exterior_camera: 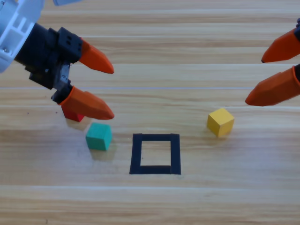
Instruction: Stack the blocks in the rectangular block: red at the bottom, yellow in the middle, green on top
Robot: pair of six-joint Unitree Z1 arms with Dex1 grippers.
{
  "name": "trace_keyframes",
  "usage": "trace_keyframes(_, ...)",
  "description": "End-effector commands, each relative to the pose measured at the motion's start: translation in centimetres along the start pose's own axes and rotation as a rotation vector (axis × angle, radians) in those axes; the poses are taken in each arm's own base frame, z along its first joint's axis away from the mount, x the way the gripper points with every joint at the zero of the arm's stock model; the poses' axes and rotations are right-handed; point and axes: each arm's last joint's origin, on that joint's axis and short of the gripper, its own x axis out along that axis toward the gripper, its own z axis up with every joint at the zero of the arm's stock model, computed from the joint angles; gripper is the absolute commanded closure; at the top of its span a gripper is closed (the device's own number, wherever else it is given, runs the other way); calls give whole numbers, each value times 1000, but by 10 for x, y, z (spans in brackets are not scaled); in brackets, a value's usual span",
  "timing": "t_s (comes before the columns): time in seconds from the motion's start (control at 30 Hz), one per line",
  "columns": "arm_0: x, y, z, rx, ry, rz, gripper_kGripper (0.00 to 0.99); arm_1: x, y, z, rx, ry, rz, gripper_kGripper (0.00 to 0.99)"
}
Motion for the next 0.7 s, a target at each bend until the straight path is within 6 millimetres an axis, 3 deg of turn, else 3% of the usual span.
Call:
trace_keyframes(0.03, 12, 8, -7, -42, 36, -12, 0, 23, -1, -4, 3, 52, 11, 14)
trace_keyframes(0.23, 13, 8, -7, -45, 41, -12, 0, 24, -8, -3, 73, 56, -72, 14)
trace_keyframes(0.33, 13, 9, -8, -50, 44, -10, 0, 36, -20, 2, 174, 59, -135, 14)
trace_keyframes(0.57, 9, 21, -3, -248, 43, 196, 4, 120, -66, 31, 363, 188, -406, 7)
trace_keyframes(0.7, 0, 24, -8, -503, -51, 443, 28, 146, -76, 31, 384, 243, -450, 7)
